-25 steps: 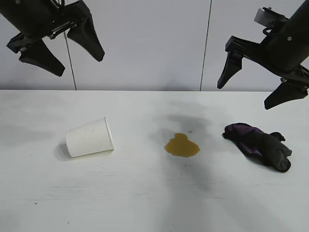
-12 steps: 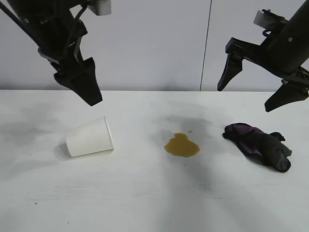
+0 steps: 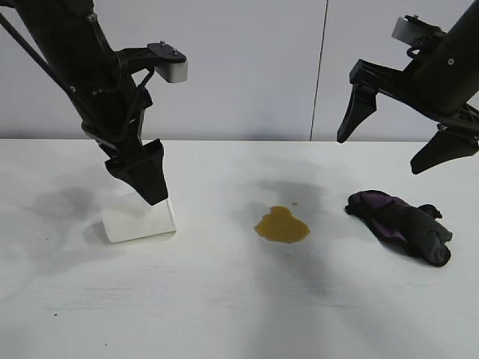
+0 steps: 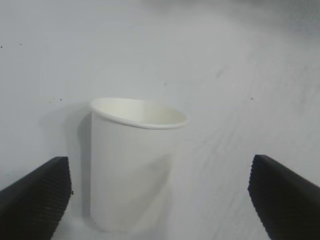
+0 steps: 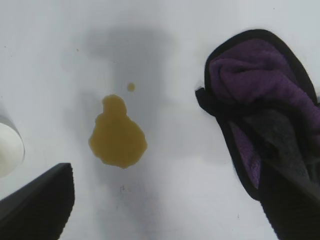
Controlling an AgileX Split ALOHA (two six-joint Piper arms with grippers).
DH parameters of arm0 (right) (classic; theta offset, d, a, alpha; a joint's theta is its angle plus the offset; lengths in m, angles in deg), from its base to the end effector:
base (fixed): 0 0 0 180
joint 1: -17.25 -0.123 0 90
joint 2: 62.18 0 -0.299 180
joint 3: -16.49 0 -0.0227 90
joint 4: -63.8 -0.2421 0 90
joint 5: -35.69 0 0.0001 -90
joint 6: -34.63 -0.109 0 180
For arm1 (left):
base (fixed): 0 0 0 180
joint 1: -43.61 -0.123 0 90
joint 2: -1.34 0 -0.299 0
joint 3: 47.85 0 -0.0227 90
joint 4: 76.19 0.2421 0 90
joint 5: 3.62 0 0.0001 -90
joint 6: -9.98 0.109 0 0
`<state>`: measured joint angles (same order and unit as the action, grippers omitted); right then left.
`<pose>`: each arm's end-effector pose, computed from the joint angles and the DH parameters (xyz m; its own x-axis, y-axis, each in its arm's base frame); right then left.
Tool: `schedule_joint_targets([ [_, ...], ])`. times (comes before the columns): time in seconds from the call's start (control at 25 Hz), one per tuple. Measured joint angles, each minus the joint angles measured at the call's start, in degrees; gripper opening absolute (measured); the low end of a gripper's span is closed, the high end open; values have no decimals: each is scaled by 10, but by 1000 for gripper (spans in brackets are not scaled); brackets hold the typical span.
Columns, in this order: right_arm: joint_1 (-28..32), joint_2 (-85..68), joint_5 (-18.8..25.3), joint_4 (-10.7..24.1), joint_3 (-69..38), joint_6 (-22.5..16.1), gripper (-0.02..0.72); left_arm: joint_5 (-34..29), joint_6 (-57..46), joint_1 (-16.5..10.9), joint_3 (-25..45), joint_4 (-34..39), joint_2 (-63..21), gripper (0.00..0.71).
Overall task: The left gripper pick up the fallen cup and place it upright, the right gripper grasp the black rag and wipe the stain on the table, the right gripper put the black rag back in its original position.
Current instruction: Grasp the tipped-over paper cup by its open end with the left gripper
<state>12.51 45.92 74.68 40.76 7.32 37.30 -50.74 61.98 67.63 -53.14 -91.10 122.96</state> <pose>0.3613 0.0569 0.2215 -0.9129 0.1862 -0.3633 0.0602 0.9416 0.3313 0.3716 -0.1881 0.1885 -0.3494 0.8714 -0.3445 0.9168 0.3938 0.0663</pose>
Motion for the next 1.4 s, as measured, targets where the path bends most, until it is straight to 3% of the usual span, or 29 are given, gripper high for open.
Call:
schedule_joint_targets([
  [1.12,0,0,0,1,0,2,694,53,5,9,-1,11,78,690],
  [1.28,0,0,0,1,0,4,694,54,7,9,-1,11,78,560],
  [1.4,0,0,0,1,0,4,694,54,9,9,-1,11,78,522],
])
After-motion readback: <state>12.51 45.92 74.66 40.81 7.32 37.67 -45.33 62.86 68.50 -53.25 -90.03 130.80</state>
